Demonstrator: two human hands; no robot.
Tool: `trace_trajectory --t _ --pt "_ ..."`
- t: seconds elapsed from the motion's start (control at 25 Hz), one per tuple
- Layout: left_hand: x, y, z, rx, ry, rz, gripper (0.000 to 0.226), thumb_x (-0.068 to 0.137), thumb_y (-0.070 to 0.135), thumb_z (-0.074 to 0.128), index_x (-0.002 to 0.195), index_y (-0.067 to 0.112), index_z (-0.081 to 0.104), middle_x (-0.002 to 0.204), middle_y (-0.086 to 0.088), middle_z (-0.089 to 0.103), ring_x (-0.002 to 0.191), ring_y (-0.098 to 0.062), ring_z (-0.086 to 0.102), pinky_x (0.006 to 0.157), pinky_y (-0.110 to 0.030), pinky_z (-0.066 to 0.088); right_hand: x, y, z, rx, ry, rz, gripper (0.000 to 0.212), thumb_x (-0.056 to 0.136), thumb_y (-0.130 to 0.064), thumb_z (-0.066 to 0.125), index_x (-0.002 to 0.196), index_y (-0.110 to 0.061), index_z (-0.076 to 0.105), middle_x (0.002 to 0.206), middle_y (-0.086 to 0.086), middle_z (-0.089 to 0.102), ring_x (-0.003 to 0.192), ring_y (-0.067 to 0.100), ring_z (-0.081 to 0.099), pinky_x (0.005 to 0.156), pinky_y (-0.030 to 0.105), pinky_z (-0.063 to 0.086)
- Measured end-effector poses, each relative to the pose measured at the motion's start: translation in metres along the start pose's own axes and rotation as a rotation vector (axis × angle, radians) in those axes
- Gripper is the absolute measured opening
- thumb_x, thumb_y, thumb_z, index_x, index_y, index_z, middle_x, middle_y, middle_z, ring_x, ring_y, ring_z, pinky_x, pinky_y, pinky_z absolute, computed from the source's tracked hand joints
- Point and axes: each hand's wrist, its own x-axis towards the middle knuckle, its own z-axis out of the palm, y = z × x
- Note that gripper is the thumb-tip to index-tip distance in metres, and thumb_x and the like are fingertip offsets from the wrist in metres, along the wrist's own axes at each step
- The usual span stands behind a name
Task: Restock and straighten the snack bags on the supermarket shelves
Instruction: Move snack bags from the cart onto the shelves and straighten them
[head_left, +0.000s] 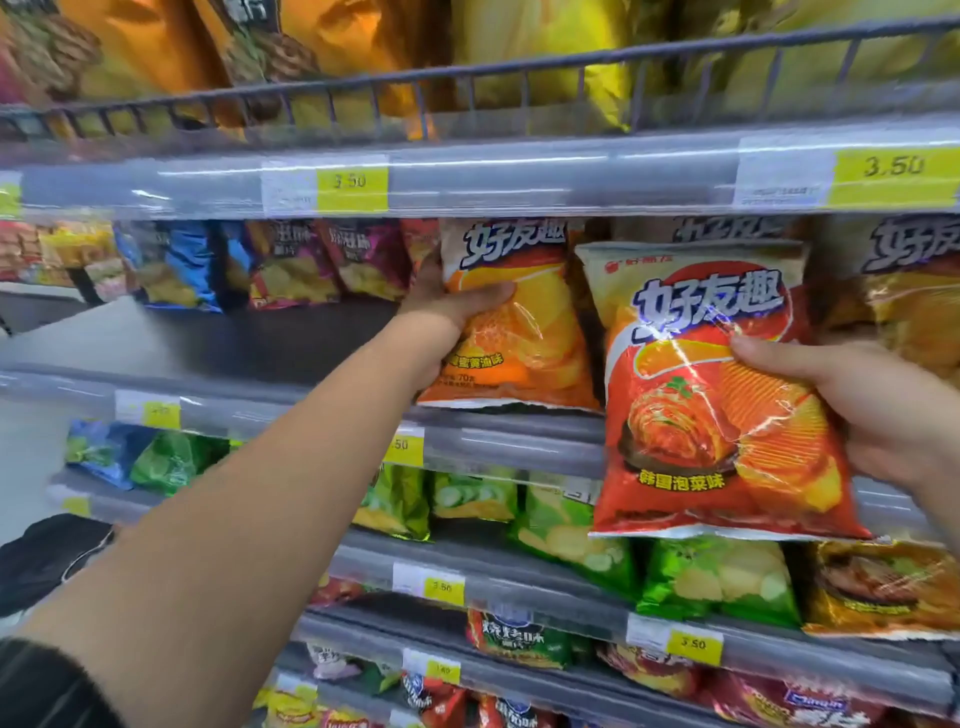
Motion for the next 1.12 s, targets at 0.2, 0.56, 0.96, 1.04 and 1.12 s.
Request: trace_trajectory --t 0.2,0.56,0.96,1.04,1.12 --pt "0.030 -0.010 0.006 -0.037 -0.137 0.008 0.045 0.074 0.012 0.083 0.103 0.030 0.054 0.105 -0.002 0.071 0.091 -0.019 0.071 0.082 -0.040 0.059 -0.003 0.003 0.011 -0.001 0.111 -0.002 0.034 0.061 -0.027 0.070 0.091 -0.009 0.068 0.070 0.008 0.074 0.055 0.021 0.071 0.044 0.035 0.056" --pt "0.073 -0.026 0.016 0.012 -0.169 -0.021 0.095 0.056 0.037 0.093 0.137 0.013 0.048 0.112 -0.005 0.073 0.099 -0.021 0.071 0.091 -0.042 0.056 -0.001 0.003 0.015 -0.011 0.148 0.040 0.052 0.053 -0.034 0.078 0.095 -0.005 0.070 0.079 0.014 0.075 0.061 0.026 0.072 0.045 0.035 0.056" --pt "0.092 -0.031 0.025 0.176 -0.203 0.065 0.133 0.039 0.065 0.088 0.151 0.031 0.024 0.129 0.003 0.064 0.116 -0.021 0.062 0.100 -0.043 0.051 0.001 0.003 0.019 0.018 0.129 0.017 0.035 0.065 -0.024 0.069 0.093 -0.004 0.069 0.077 0.014 0.075 0.060 0.025 0.072 0.046 0.035 0.056" --pt "0.092 -0.029 0.022 0.314 -0.212 0.081 0.126 0.048 0.072 0.082 0.151 0.024 0.028 0.130 0.002 0.064 0.115 -0.018 0.062 0.100 -0.037 0.050 0.002 0.002 0.023 0.029 0.115 0.004 0.036 0.064 -0.024 0.070 0.094 -0.004 0.069 0.079 0.015 0.075 0.061 0.025 0.072 0.048 0.037 0.057" --pt "0.089 -0.027 0.020 0.422 -0.205 0.120 0.110 0.068 0.062 0.078 0.153 0.018 0.023 0.137 0.000 0.058 0.119 -0.019 0.059 0.100 -0.033 0.049 0.004 -0.001 0.031 0.047 0.104 -0.025 0.036 0.062 -0.022 0.072 0.093 -0.005 0.069 0.078 0.014 0.075 0.061 0.024 0.072 0.050 0.038 0.058"
